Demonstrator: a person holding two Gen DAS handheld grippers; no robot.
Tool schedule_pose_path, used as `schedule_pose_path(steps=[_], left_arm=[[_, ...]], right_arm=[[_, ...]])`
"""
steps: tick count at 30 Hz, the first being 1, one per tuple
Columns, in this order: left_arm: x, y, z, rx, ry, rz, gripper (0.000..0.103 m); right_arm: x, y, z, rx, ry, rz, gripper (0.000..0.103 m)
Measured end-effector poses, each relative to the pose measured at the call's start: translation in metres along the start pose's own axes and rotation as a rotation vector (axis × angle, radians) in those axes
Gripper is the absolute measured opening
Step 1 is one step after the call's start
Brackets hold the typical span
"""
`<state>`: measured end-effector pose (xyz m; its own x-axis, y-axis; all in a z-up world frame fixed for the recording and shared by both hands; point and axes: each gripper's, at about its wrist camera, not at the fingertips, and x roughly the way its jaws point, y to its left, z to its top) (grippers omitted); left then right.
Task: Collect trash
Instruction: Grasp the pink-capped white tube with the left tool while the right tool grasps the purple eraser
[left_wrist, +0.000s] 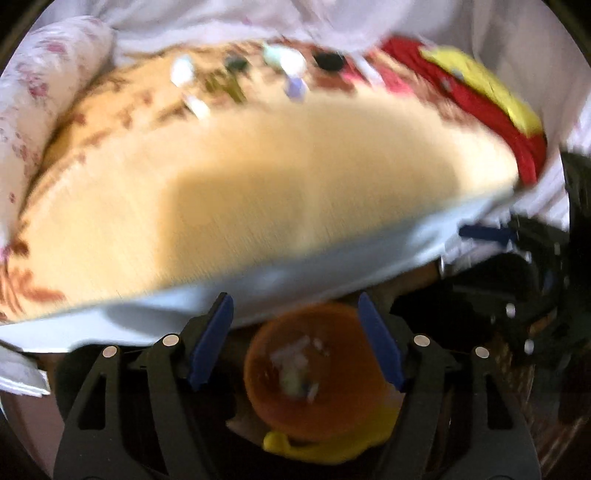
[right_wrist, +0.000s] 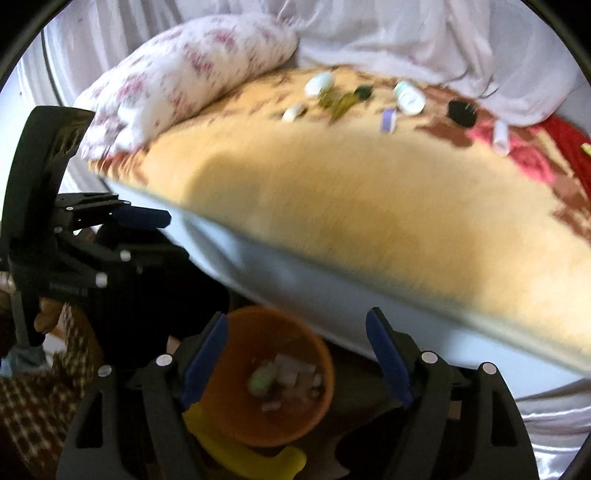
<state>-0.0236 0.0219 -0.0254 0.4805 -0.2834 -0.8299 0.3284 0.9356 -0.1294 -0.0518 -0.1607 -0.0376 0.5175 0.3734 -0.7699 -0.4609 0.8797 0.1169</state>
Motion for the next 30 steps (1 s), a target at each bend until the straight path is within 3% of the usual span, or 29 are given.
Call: schedule_pose_path(steps=[4,7,12,22,23,24,26,30], left_arm=[[-0.002,0.023,0.05,-0.089,-0.127,0.034,0.07],[0.017,0.043,0.093,-0.152,-0.168,0.099,0.072],[0.059,0.072,0.141,-0.244,-0.163,0.178,0.072],[0.126,0.089,0.193,-0.27,-0.082,0.339,0.072],[0.131,0.091,0.194,-0.275,-0.068,0.351,0.06],[0.135,0.094,0.194,-0.283,-0.058,0.338,0.031],[0.137,0.103,0.19,-0.317,-0.063,0.299,0.018],[0.121,0.107,0.177,-0.331,-0.106,0.261,0.018]], right_arm=[[-0.005,-0.015,0.026,0.008,-0.078,-0.055,0.075],[-0.007,-0.024,0.048,0.005,-0.138,-0.092,0.075],[-0.004,-0.033,0.071,0.017,-0.192,-0.109,0.075],[0.011,-0.043,0.083,0.013,-0.186,-0.121,0.075],[0.012,-0.045,0.084,0.016,-0.186,-0.123,0.075],[0.012,-0.046,0.086,0.017,-0.186,-0.124,0.075],[0.014,-0.049,0.089,0.019,-0.188,-0.128,0.075],[0.019,-0.052,0.097,0.016,-0.186,-0.14,0.075]])
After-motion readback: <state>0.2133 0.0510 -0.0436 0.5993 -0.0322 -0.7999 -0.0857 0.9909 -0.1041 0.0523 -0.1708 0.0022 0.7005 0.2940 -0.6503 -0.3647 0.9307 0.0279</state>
